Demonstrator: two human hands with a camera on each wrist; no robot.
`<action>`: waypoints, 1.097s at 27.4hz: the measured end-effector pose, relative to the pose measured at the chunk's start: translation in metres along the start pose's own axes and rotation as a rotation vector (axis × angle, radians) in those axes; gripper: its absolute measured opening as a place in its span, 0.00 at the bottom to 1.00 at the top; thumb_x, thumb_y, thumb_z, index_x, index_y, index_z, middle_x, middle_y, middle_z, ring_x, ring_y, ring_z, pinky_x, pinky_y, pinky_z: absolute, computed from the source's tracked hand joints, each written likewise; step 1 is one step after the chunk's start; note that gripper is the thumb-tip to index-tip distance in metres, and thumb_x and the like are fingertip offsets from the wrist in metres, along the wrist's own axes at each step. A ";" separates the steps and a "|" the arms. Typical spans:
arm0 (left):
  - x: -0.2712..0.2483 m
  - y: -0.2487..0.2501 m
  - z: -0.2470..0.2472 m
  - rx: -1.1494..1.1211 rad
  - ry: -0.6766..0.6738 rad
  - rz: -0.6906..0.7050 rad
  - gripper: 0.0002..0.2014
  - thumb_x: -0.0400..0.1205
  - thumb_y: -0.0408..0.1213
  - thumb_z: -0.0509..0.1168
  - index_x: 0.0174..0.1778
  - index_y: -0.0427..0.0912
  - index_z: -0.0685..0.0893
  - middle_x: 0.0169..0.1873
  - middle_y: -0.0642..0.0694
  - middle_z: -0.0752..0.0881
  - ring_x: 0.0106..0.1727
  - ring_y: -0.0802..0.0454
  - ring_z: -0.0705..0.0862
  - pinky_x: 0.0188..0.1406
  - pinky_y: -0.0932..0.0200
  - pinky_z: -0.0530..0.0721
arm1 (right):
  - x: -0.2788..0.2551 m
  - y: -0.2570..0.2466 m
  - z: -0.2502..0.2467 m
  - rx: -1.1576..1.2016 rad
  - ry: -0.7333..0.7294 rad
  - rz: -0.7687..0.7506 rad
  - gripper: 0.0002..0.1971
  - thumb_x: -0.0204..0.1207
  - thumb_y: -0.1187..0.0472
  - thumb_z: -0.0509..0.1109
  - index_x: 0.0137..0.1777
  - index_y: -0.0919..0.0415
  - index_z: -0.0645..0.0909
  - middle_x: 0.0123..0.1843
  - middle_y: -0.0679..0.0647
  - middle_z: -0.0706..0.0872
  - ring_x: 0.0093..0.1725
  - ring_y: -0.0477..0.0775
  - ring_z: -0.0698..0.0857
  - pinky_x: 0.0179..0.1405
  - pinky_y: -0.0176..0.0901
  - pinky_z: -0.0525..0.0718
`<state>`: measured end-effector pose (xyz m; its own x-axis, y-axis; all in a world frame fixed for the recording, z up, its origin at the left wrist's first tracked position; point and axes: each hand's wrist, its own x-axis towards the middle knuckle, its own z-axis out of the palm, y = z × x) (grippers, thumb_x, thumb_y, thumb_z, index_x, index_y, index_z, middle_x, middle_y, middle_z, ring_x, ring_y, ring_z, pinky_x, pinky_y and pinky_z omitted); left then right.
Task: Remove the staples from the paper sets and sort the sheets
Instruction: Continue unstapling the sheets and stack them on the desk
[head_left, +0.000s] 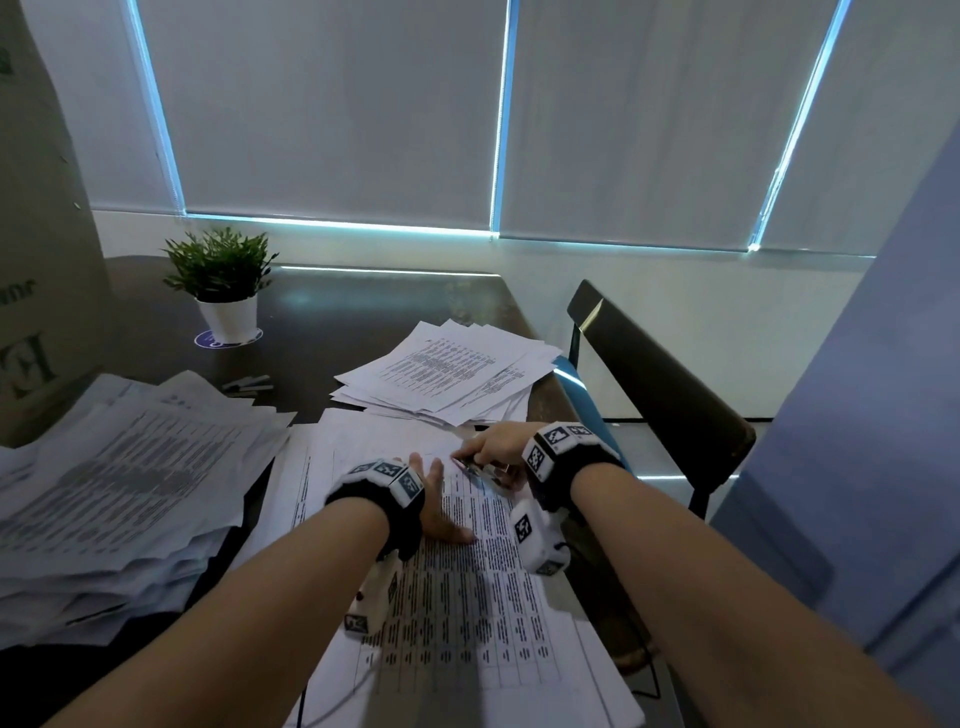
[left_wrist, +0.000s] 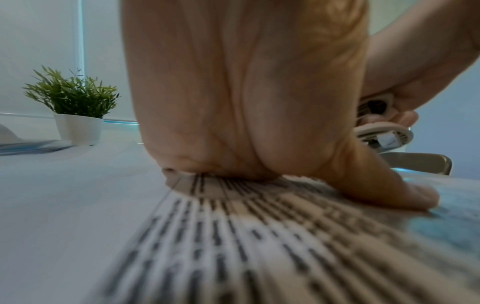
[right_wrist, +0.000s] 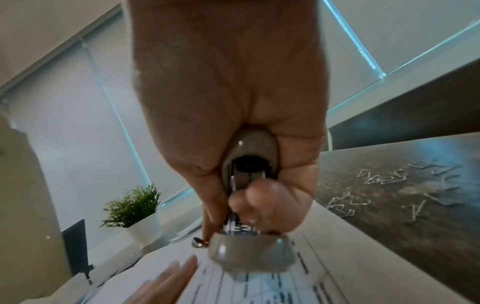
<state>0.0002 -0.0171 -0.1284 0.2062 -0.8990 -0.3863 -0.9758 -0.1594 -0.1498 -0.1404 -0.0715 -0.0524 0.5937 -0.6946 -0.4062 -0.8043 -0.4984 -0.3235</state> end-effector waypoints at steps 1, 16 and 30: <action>0.000 0.001 0.000 0.001 0.000 -0.001 0.64 0.62 0.81 0.58 0.83 0.50 0.33 0.83 0.39 0.37 0.84 0.34 0.45 0.81 0.35 0.53 | 0.004 0.004 0.000 0.053 -0.009 0.003 0.23 0.88 0.68 0.54 0.80 0.51 0.72 0.77 0.54 0.74 0.63 0.53 0.78 0.63 0.43 0.77; -0.007 0.000 0.003 -0.083 0.042 0.013 0.61 0.63 0.78 0.62 0.84 0.50 0.40 0.84 0.39 0.40 0.84 0.35 0.45 0.80 0.35 0.54 | -0.020 0.021 0.015 0.071 0.140 0.131 0.25 0.86 0.69 0.54 0.80 0.53 0.73 0.74 0.57 0.78 0.66 0.60 0.81 0.54 0.36 0.78; -0.050 -0.056 -0.017 -0.361 0.055 -0.195 0.26 0.79 0.51 0.69 0.65 0.35 0.81 0.62 0.40 0.84 0.62 0.44 0.83 0.58 0.56 0.79 | -0.061 0.019 0.031 -0.133 0.577 0.151 0.16 0.80 0.59 0.70 0.64 0.66 0.80 0.66 0.61 0.79 0.61 0.58 0.82 0.62 0.48 0.84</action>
<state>0.0435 0.0299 -0.0848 0.3949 -0.8567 -0.3317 -0.8838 -0.4529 0.1176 -0.1910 -0.0225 -0.0599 0.3950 -0.9130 0.1018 -0.8966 -0.4073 -0.1736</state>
